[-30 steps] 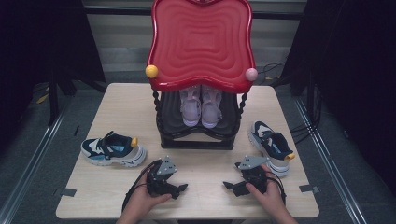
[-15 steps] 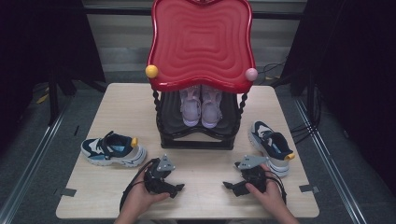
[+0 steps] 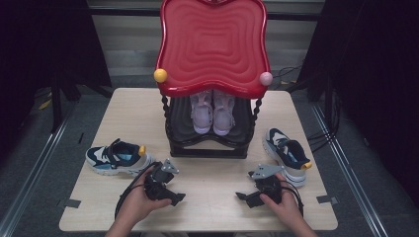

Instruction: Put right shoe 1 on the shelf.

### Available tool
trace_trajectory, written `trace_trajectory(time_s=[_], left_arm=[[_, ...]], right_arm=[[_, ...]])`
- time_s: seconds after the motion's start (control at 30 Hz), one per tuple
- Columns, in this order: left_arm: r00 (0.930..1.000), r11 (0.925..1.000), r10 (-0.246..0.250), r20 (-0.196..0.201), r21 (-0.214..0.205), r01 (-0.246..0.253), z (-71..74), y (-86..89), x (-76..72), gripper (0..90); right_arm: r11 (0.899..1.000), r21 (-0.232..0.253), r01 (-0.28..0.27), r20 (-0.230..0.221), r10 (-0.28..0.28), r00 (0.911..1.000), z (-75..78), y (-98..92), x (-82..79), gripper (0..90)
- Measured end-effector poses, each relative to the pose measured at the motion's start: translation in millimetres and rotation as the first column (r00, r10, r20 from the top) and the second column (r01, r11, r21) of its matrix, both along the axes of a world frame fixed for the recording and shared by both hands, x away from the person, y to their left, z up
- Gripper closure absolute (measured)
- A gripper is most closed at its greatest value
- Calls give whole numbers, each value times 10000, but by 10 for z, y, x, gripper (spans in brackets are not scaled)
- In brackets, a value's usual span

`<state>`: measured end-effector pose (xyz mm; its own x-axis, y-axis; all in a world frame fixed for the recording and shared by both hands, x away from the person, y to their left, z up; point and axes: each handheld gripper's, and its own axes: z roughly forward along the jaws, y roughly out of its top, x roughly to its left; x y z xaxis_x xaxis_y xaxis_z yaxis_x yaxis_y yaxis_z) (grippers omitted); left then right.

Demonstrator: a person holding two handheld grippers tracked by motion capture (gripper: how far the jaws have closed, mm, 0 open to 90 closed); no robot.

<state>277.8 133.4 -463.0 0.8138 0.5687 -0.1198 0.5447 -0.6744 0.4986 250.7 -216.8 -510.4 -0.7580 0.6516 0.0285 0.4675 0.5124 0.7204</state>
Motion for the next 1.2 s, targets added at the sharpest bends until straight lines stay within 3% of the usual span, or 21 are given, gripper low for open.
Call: trace_trajectory(time_s=[0.27, 0.57, 0.77, 1.2], left_arm=[[9987, 9974, 26, -500, 723, 10, 104, 38, 41, 213], [9965, 9955, -37, -831, 944, 116, 246, 69, 113, 220], [9941, 9929, 247, -1059, 1180, -121, 358, 150, 155, 224], [9928, 9871, 577, -1053, 1551, -409, 553, 322, 211, 234]], right_arm=[[10000, 4, 2, -10, -2, 10000, 1, 0, -1, 107], [10000, 3, 2, -8, -2, 10000, 1, 0, 0, 107], [10000, 1, -7, 3, 7, 10000, 0, 0, 1, 107], [10000, 5, 2, -8, -2, 10000, 0, 0, 0, 107]])
